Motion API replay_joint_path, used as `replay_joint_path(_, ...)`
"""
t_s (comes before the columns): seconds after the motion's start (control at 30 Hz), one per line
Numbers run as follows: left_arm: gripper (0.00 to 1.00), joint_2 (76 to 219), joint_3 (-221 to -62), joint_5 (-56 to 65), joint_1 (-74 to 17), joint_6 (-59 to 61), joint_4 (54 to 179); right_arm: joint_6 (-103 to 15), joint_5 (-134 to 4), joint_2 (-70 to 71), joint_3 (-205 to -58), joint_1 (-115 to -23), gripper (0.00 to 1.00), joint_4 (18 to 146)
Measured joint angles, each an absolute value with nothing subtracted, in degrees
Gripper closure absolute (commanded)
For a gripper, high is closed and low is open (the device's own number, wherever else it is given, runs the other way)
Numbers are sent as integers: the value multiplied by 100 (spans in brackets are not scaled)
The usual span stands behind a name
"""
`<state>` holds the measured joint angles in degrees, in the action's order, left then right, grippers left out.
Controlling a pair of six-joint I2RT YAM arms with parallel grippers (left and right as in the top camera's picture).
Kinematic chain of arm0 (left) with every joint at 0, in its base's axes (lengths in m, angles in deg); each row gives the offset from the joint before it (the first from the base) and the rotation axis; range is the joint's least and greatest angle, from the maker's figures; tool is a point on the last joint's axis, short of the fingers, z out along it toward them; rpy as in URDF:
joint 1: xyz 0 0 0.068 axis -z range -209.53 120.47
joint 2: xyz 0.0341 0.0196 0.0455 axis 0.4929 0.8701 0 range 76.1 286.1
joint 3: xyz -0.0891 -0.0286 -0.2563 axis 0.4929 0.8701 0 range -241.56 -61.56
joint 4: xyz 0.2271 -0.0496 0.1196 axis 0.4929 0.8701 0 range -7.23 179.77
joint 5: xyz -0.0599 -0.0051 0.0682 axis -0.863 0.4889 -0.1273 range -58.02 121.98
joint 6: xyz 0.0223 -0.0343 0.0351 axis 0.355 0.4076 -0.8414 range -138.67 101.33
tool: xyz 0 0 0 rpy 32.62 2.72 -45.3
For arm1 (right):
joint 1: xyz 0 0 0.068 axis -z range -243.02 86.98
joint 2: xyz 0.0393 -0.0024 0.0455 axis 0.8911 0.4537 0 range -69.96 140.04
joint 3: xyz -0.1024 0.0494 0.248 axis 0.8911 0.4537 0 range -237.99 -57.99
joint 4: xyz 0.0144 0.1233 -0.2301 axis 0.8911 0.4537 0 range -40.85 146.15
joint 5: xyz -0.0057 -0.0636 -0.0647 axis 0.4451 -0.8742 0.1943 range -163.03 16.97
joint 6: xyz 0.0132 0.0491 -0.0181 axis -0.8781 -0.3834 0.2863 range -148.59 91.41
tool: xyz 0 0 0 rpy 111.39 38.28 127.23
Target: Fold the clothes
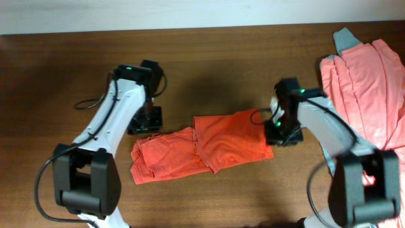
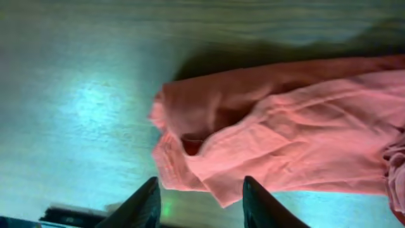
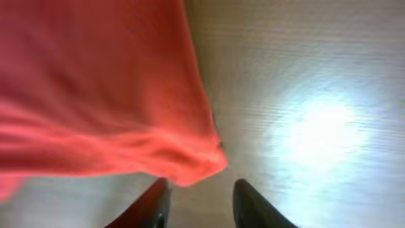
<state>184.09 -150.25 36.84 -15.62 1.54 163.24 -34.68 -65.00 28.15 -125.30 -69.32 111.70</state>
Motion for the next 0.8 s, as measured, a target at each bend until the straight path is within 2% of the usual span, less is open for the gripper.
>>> replay_joint_path(0.1,52,18411,-14920,3485,-1923,154,16400,-3350,-6605,2236,-13029,-6932,55,11460)
replay_joint_path(0.43,45,18411,-13984,2915,-2163,149,16160,-3138,-6662,1999,-13182,-6932,54,11664)
replay_joint_path(0.47,42,18411,-13864,2888,-2163,149,16097,-3135,-6662,1999,-13182,-6932,54,11664)
replay_joint_path(0.57,40,18411,-13488,2829,-2163,147,15773,-3129,-6662,1999,-13182,-6932,54,11661)
replay_joint_path(0.7,32,18411,-12953,2784,-2163,154,15174,-3133,-6662,1999,-13182,-6932,54,11666)
replay_joint_path(0.8,31,18411,-12542,2760,-2163,152,14709,-3135,-6664,1999,-13182,-6932,54,11670)
